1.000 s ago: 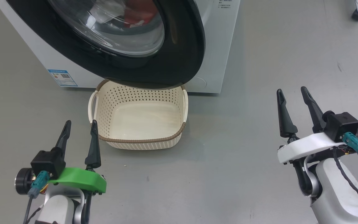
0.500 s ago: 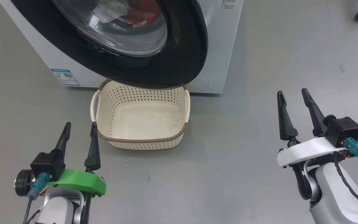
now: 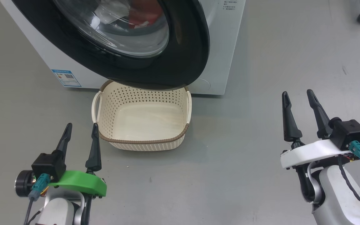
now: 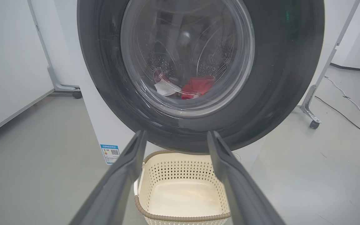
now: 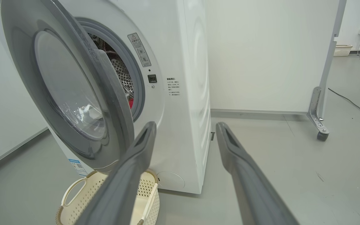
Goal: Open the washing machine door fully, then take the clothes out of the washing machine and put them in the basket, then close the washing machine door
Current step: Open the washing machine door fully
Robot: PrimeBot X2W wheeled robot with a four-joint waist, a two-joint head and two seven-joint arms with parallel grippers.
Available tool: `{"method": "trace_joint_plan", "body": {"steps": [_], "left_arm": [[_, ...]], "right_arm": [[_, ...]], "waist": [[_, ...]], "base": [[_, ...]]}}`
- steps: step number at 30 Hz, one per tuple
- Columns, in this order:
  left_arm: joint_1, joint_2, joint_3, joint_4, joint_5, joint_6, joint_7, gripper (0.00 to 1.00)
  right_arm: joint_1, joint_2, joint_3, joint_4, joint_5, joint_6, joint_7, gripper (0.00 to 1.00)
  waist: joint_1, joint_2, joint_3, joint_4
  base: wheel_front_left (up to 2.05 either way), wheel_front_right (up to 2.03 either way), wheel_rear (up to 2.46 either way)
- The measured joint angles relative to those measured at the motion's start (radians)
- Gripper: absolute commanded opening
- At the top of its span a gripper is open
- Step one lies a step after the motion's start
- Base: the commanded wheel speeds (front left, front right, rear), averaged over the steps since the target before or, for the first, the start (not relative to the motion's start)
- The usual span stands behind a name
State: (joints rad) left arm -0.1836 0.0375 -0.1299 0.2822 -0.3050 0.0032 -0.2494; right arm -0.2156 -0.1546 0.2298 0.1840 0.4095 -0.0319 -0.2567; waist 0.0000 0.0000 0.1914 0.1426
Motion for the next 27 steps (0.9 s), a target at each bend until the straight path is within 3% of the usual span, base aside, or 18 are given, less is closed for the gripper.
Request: {"method": "trace_joint_plan", "body": {"steps": [27], "left_arm": [[0.001,-0.001,-0.001,0.0,0.011,-0.009,0.0,1.0]], "right_arm": [[0.019,0.014,-0.026,-0.027,-0.037,0.026,0.0,1.0]], "waist": [[0.0,0.0,0.01,0.004]], "base": [[0.0,0.0,0.0]]}}
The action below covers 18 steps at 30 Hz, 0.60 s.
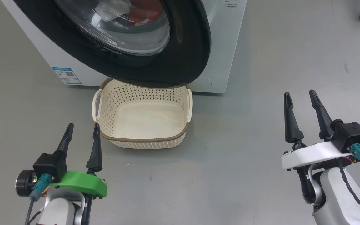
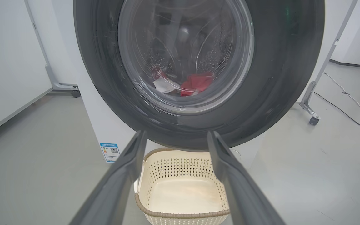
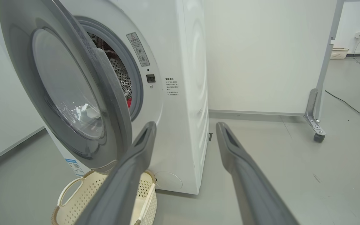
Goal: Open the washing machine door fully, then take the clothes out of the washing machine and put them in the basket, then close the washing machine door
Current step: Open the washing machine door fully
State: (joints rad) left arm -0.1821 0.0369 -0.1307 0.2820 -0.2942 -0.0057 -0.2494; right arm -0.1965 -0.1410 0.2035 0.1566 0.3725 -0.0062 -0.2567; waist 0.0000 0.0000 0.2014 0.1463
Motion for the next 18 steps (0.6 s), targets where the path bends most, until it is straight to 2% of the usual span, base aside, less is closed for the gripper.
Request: {"method": "trace_joint_plan", "body": {"steps": [1,2,3,9,18], "left_arm": [[0.0,0.0,0.0,0.0,0.001,0.0,0.0,1.0],[0.0,0.0,0.0,-0.001,0.003,0.0,0.0,1.0],[0.0,0.0,-0.001,-0.001,0.004,0.0,0.0,1.0],[0.0,0.0,-0.011,-0.004,0.004,-0.006,0.0,1.0],[-0.002,-0.001,-0.053,-0.006,0.004,-0.021,0.0,1.0]], "right_arm": [[0.0,0.0,0.0,0.0,0.0,0.005,0.0,0.69],[0.0,0.0,0.0,-0.001,0.0,0.005,0.0,0.27],[0.0,0.0,0.001,-0.005,0.0,0.008,0.0,0.0],[-0.016,-0.017,0.031,-0.006,-0.001,0.05,0.0,0.0],[-0.169,-0.044,0.03,-0.032,0.038,0.095,0.057,0.0]], "waist": [[0.0,0.0,0.001,0.0],[0.0,0.0,0.003,0.001],[0.0,0.0,0.006,0.001],[0.0,0.0,0.032,0.003],[0.0,0.0,0.077,0.016]], "base": [[0.0,0.0,0.0],[0.0,0.0,0.0],[0.0,0.0,0.0],[0.0,0.0,0.0],[0.0,0.0,0.0]]}}
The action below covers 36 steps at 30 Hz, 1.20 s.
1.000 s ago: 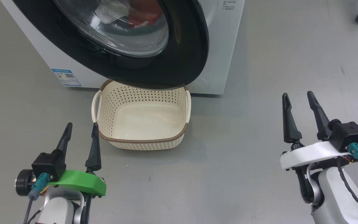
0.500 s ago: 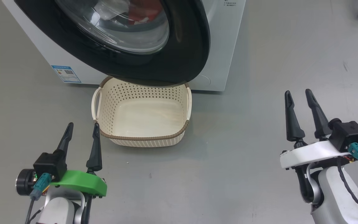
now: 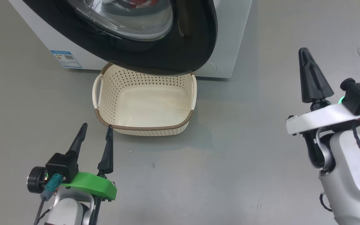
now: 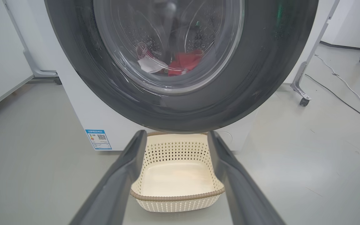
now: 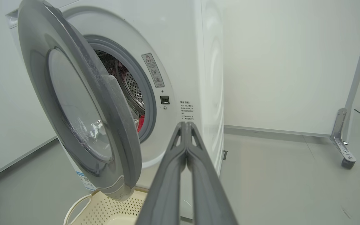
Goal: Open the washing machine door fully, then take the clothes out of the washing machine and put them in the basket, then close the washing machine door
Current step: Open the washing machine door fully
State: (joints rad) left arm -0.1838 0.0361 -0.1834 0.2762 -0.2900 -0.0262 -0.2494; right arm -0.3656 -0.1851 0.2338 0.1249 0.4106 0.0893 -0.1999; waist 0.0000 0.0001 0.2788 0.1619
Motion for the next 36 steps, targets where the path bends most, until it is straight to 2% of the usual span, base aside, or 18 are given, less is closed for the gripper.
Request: {"method": "trace_joint_plan", "body": {"steps": [6,15,22,30,36], "left_arm": [[-0.005,-0.001,-0.029,-0.003,0.0,-0.007,0.0,1.0],[-0.061,-0.002,-0.077,-0.007,-0.049,-0.014,0.0,1.0],[-0.067,-0.003,-0.077,-0.009,-0.072,-0.004,0.0,1.0],[-0.095,-0.004,-0.089,-0.01,-0.097,0.002,0.0,1.0],[-0.103,-0.006,-0.095,-0.01,-0.106,0.004,0.0,1.0]], "right_arm": [[-0.11,-0.01,-0.007,0.001,0.065,0.015,0.07,0.0],[-0.255,0.047,-0.079,0.082,0.339,0.016,0.284,0.0],[-0.406,0.012,-0.091,0.127,0.373,0.016,0.424,0.0],[-0.494,0.026,-0.1,0.208,0.467,0.005,0.561,0.0],[-0.539,0.072,-0.115,0.257,0.566,-0.001,0.636,0.0]], "waist": [[0.0,0.0,0.028,0.016],[0.0,0.0,0.072,0.068],[0.0,0.0,0.114,0.113],[0.0,0.0,0.154,0.163],[0.0,-0.0001,0.171,0.188]], "base": [[0.0,0.0,0.0],[0.0,0.0,0.0],[0.0,0.0,0.0],[0.0,0.0,0.0],[0.0,0.0,0.0]]}}
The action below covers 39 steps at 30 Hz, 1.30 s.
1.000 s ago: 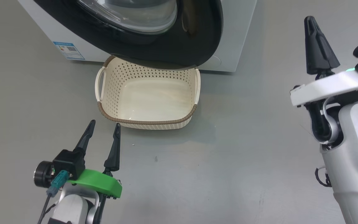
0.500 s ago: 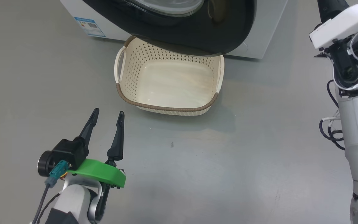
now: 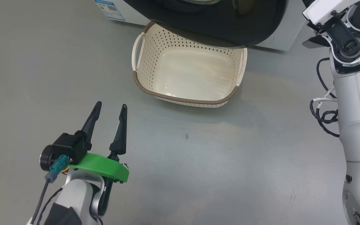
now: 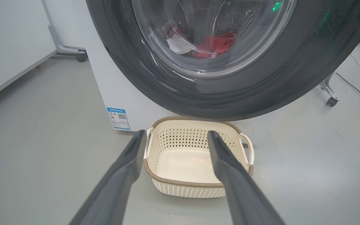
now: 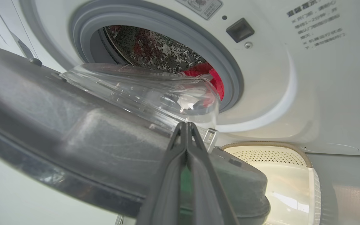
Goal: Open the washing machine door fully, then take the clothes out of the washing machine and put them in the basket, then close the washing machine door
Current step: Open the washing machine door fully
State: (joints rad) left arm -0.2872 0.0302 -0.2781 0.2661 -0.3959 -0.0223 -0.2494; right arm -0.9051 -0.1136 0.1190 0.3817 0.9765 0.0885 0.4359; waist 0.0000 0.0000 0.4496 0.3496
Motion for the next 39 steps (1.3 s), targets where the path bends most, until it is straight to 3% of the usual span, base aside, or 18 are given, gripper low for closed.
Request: {"method": "trace_joint_plan", "body": {"steps": [19,39], "left_arm": [[-0.005,-0.001,-0.016,0.004,-0.005,0.008,0.0,1.0],[-0.005,-0.002,-0.032,0.019,-0.005,0.018,0.0,1.0]], "right_arm": [[-0.054,0.007,-0.039,0.096,0.169,-0.04,0.173,0.0],[-0.045,0.029,-0.06,0.161,0.389,-0.135,0.368,0.0]], "waist": [[0.0,0.0,-0.002,0.01],[0.0,0.0,-0.042,0.016]], "base": [[0.0,0.0,0.0],[0.0,0.0,0.0]]}}
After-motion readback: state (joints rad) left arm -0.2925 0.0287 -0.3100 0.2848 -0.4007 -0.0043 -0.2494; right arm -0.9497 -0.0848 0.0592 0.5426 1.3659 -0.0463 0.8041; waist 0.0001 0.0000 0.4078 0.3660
